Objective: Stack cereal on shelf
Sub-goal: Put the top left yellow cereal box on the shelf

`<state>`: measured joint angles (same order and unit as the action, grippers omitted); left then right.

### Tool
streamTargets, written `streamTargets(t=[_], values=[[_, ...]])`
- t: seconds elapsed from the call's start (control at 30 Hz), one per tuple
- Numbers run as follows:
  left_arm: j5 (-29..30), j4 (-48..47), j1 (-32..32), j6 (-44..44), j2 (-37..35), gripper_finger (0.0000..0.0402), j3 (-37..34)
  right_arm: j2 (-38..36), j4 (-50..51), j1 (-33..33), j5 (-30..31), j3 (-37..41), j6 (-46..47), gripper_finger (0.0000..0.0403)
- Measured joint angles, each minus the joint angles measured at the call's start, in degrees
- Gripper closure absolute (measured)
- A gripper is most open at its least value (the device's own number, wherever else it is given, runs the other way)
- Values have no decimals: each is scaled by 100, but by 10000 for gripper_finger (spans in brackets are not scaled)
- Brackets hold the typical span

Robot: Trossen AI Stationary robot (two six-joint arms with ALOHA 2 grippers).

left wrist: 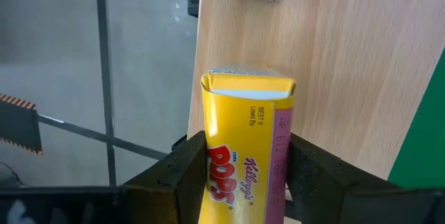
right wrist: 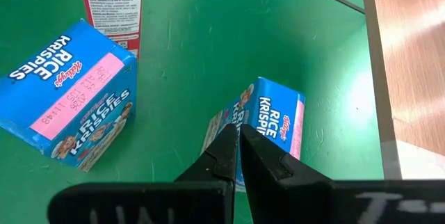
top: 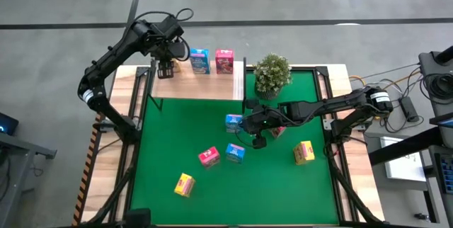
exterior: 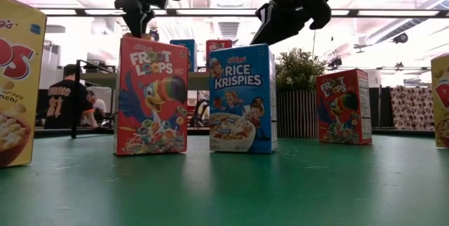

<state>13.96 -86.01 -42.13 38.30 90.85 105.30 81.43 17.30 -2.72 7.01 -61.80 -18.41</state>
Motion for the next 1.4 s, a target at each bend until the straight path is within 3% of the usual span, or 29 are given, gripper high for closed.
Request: streamTargets(t=[0.33,0.63,1.1,1.4], values=[[201,105,-9,47,0,202,-2,0,0,0,0,0,0,394],[634,151,-10,217,0,201,0,0,0,0,-1,0,0,394],[651,200,0,234,-7,201,271,0,2,-1,-1,0,0,394],[630,180,360,-825,-100,201,802,0,19,-2,0,0,0,394]])
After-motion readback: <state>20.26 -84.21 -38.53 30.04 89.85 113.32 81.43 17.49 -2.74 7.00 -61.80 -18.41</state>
